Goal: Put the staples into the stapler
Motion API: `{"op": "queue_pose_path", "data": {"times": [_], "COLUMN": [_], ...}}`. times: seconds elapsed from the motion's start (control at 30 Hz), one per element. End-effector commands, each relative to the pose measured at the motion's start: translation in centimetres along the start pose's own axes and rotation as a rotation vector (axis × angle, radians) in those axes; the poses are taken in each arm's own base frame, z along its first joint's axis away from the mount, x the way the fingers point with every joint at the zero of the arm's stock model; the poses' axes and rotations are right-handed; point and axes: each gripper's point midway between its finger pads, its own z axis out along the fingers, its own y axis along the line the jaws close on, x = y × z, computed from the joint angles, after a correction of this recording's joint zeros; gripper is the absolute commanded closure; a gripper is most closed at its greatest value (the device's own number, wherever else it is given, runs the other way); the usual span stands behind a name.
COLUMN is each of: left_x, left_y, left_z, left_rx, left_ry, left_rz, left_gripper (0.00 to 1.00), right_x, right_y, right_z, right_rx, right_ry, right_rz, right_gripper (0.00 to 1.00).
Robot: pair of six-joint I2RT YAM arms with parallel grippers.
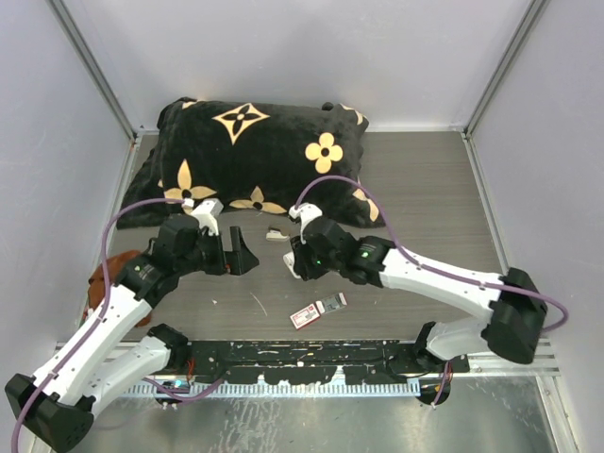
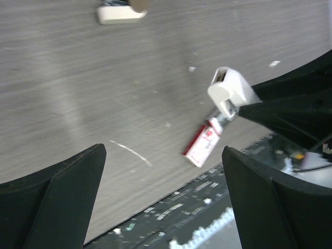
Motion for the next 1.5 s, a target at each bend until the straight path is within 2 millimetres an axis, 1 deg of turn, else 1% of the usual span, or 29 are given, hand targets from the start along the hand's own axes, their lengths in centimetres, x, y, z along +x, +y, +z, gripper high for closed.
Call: {"op": "queue_pose_path", "data": {"times": [0.0, 0.03, 0.1, 0.17, 0.23, 0.4, 0.47, 0.57, 0.77, 0.93, 1.17, 1.4, 1.47], "left_x": [-1.1, -0.8, -0.7, -0.8, -0.9, 0.7, 1.2, 2.2, 3.2, 3.6, 3.7, 3.8, 3.8], "left_y": [-6.1, -6.7, -8.3, -9.7, -10.6, -11.4, -11.8, -12.1, -12.1, -11.7, -11.7, -11.8, -11.8], "left_z": [-1.5, -1.4, -1.6, -1.8, -2.0, -1.8, -2.0, -1.9, -1.9, -1.6, -1.3, -1.1, -1.2], "left_rx": [0.288, 0.323, 0.410, 0.496, 0.565, 0.589, 0.604, 0.603, 0.597, 0.587, 0.591, 0.610, 0.616], "left_ry": [-0.006, 0.015, 0.047, 0.077, 0.102, 0.221, 0.251, 0.288, 0.314, 0.316, 0.319, 0.320, 0.317], "left_rz": [-0.229, -0.280, -0.376, -0.452, -0.485, -0.495, -0.485, -0.481, -0.491, -0.499, -0.517, -0.556, -0.562], "left_gripper": [0.04, 0.05, 0.06, 0.07, 0.07, 0.07, 0.08, 0.12, 0.37, 0.44, 0.50, 0.71, 0.78], "right_x": [-1.3, -1.4, -1.8, -1.9, -2.0, -2.7, -2.8, -3.1, -3.1, -2.8, -2.9, -2.3, -2.6], "right_y": [3.6, 4.1, 5.2, 6.2, 7.1, 8.5, 8.7, 8.8, 8.7, 8.7, 9.4, 9.4, 9.2], "right_z": [-4.1, -4.8, -6.2, -7.1, -7.7, -8.4, -8.3, -8.3, -8.1, -7.9, -8.5, -8.4, -8.5], "right_rx": [-0.272, -0.309, -0.383, -0.443, -0.483, -0.526, -0.525, -0.526, -0.519, -0.523, -0.562, -0.569, -0.551], "right_ry": [-0.086, -0.101, -0.141, -0.168, -0.183, -0.230, -0.235, -0.247, -0.245, -0.233, -0.236, -0.212, -0.225], "right_rz": [-0.209, -0.224, -0.246, -0.266, -0.289, -0.338, -0.348, -0.357, -0.358, -0.361, -0.363, -0.360, -0.333], "right_gripper": [0.99, 0.99, 0.99, 0.99, 0.99, 0.99, 0.99, 0.99, 0.99, 0.99, 0.99, 0.99, 0.95]}}
